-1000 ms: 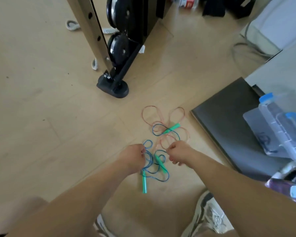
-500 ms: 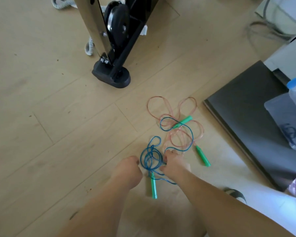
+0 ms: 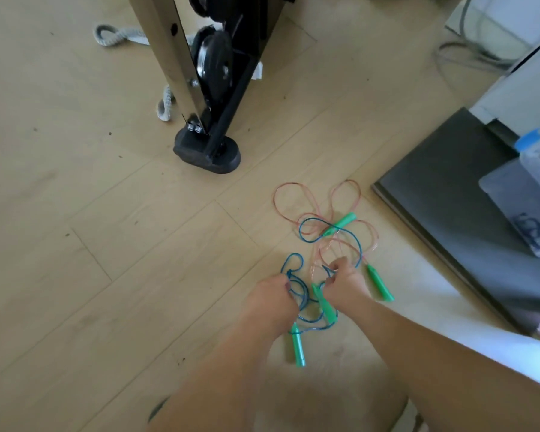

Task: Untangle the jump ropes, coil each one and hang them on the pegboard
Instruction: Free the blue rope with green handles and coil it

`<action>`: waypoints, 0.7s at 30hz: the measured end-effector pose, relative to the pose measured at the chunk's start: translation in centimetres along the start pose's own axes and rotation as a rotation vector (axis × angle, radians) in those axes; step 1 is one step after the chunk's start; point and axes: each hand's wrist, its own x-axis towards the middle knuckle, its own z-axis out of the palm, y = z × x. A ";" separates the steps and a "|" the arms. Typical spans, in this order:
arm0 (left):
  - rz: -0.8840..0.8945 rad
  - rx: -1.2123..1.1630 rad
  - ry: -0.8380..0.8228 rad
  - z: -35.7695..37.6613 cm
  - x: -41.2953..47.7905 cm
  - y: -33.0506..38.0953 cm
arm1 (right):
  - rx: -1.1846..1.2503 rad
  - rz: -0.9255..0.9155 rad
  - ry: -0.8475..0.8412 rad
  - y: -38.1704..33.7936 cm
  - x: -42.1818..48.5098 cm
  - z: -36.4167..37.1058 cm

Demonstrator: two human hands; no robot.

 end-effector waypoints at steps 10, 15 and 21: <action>0.309 -0.252 0.139 -6.1 -5.8 4.8 | 0.180 -0.226 -0.432 -10.1 -9.0 -13.3; 0.461 -0.553 -0.019 -10.9 -9.8 7.6 | 0.013 -0.481 -0.367 -16.0 -16.2 -20.2; 0.572 -0.206 0.107 -14.4 -14.3 9.1 | 0.568 -0.574 0.056 -17.9 -22.4 -26.7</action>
